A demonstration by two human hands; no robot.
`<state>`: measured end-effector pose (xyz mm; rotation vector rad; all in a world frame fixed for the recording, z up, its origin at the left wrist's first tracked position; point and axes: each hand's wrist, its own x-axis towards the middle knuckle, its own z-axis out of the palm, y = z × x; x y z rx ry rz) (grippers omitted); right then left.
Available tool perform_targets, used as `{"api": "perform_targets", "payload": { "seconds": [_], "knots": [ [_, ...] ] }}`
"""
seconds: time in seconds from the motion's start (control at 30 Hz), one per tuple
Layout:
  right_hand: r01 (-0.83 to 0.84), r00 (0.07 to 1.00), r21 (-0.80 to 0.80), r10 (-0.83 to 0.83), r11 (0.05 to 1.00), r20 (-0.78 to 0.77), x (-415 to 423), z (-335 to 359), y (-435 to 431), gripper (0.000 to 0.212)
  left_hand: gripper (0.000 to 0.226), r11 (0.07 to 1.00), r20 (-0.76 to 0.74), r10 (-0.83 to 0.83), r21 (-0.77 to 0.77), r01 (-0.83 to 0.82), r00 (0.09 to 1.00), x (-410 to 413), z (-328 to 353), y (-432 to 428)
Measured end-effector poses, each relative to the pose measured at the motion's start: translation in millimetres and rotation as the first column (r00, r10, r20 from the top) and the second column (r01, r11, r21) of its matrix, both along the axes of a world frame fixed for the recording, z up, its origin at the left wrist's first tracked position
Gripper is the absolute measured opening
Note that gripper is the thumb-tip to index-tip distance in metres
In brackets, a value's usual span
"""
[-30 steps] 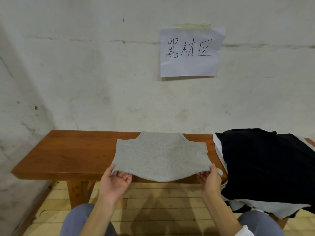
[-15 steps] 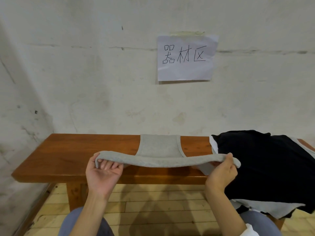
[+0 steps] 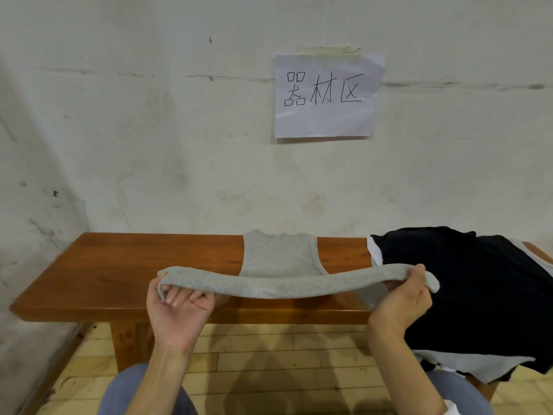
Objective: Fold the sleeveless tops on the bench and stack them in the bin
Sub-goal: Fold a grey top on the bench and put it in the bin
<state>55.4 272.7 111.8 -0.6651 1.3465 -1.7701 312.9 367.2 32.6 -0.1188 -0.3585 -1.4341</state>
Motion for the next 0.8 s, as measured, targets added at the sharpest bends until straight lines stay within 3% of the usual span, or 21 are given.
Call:
{"api": "perform_targets", "payload": {
  "seconds": [0.43,0.63,0.8],
  "knots": [
    [0.021,1.0,-0.032,-0.021,0.999,0.016,-3,2,-1,0.03,0.053,0.998,-0.045,-0.013,-0.07,0.01,0.999,-4,15,4],
    [-0.016,1.0,-0.026,0.015,1.0,-0.024,-2,-8,-10,0.034,0.049,0.999,-0.023,0.038,0.019,-0.037,0.999,-2,13,-7],
    [-0.045,0.997,0.018,0.046,0.999,-0.058,9,-21,-36,0.036,0.039,0.99,-0.11,0.091,0.115,-0.079,0.99,11,5,-33]
  ]
}}
